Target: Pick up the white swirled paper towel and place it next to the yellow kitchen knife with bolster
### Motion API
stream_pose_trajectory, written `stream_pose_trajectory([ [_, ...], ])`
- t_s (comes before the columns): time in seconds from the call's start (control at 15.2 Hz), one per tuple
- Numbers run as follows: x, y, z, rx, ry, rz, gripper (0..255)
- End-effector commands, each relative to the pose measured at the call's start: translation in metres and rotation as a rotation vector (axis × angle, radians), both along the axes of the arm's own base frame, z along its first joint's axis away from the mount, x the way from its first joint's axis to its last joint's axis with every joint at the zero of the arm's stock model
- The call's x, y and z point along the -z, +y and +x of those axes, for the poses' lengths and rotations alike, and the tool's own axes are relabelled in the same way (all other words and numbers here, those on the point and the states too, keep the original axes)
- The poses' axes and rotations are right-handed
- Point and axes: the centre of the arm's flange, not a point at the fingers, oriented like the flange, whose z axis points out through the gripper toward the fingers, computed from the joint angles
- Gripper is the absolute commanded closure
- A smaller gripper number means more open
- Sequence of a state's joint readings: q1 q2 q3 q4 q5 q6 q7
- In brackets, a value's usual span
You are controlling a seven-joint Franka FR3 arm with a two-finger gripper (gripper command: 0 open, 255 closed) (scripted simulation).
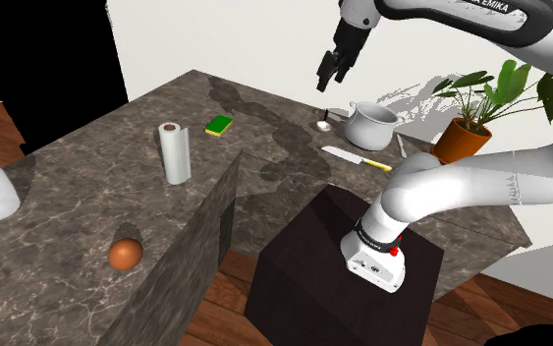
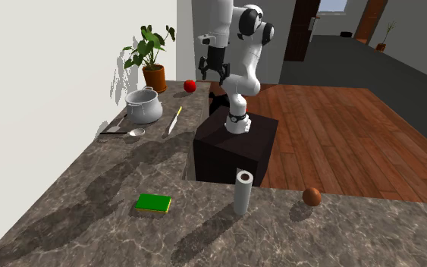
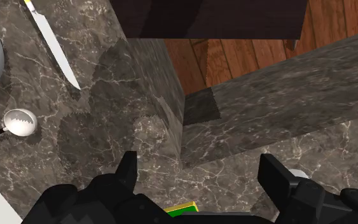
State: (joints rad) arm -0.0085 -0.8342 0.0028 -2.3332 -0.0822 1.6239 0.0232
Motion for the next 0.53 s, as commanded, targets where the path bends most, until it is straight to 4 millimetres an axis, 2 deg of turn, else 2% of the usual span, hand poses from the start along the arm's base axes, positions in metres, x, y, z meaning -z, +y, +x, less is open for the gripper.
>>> stream_pose_trajectory([
  [0.0, 0.0, 0.0, 0.0, 0.0, 0.0, 0.0, 0],
  [0.46, 0.033, 0.058, 0.066, -0.002, 0.013, 0.005, 0],
])
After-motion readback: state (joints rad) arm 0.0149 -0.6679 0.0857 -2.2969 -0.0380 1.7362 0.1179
